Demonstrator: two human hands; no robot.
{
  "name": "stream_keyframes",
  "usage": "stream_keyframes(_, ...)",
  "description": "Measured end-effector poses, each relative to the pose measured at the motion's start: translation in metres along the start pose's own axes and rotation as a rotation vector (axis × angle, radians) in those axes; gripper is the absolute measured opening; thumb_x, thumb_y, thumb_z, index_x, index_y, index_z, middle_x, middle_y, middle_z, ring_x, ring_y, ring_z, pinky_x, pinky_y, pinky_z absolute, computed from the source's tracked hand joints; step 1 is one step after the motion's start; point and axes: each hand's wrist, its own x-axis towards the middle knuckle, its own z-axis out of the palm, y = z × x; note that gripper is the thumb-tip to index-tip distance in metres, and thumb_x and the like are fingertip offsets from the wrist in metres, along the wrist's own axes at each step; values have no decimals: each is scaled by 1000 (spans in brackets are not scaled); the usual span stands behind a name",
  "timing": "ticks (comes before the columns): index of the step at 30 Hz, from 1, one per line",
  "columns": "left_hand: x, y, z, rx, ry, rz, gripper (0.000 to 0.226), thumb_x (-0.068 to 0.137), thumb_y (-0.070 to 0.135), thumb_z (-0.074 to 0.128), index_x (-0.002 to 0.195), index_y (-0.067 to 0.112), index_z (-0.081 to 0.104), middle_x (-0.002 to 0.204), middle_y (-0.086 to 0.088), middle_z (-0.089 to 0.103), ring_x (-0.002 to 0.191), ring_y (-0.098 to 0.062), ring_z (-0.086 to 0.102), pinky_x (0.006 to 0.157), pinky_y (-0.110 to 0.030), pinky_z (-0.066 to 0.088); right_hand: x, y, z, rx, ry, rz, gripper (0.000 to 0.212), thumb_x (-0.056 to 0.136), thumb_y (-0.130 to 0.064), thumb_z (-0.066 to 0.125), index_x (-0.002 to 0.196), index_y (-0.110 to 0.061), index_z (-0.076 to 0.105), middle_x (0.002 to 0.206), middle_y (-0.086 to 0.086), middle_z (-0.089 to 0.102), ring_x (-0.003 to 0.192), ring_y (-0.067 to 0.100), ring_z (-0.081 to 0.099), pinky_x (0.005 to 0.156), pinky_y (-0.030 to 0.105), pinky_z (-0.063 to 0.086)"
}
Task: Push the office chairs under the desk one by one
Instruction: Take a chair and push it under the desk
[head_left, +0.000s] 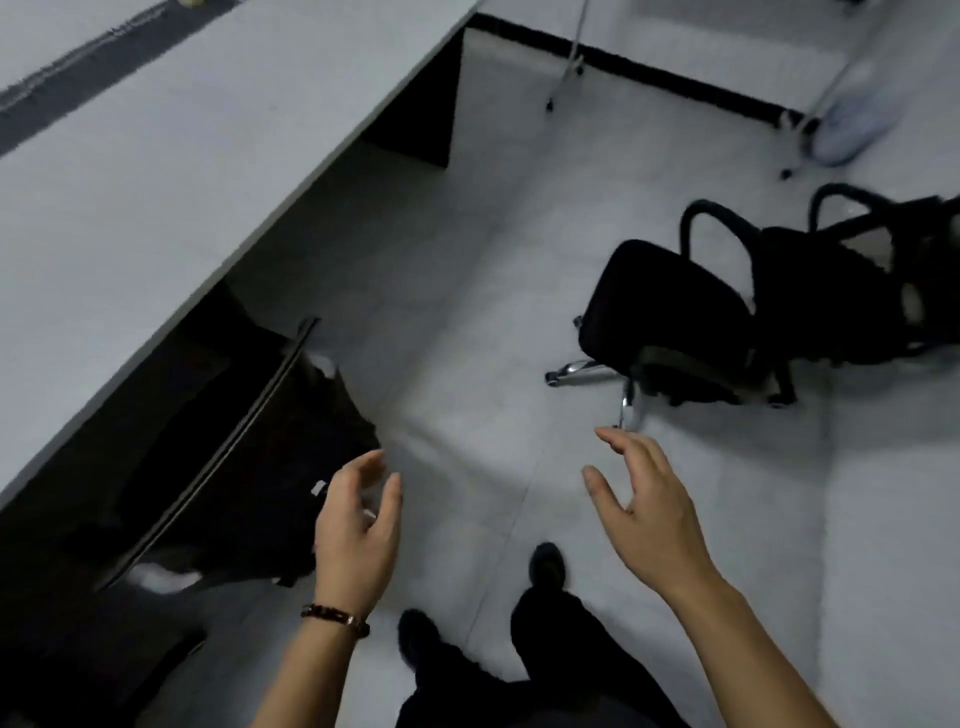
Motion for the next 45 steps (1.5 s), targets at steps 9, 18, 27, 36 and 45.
stream_keyframes(9,-38,158,199,147,-207,458,41,91,26,60,128,12,50,120,2,53,112,-11,52,94,-31,44,-41,163,-159,164,483,170,45,95,-36,56,138,-26,46,129,-22,40,116,-3,43,90,15,37)
stream_keyframes(18,-132,261,415,202,-426,549,45,90,35,58,132,23,44,125,10,49,116,-8,48,93,-21,38,-60,334,-285,155,515,318,47,95,-36,56,139,-27,42,137,-12,42,120,4,46,92,23,39)
stream_keyframes(27,-89,326,550,228,-432,539,48,89,33,59,133,22,44,128,10,47,113,-3,49,92,-16,40,43,442,-359,197,501,300,49,95,-38,55,140,-26,42,134,-16,40,119,0,44,92,17,38)
stream_keyframes(36,21,410,726,163,-448,414,52,91,38,55,138,21,40,129,10,43,111,2,43,82,-4,35,224,545,-467,38,301,212,50,96,-41,52,143,-30,37,138,-12,41,120,1,43,90,15,36)
stream_keyframes(45,103,487,819,236,-330,397,51,92,37,53,138,19,40,133,5,45,111,3,40,85,-6,33,402,586,-534,43,182,28,53,95,-38,55,143,-25,38,143,-5,39,117,-1,39,89,22,42)
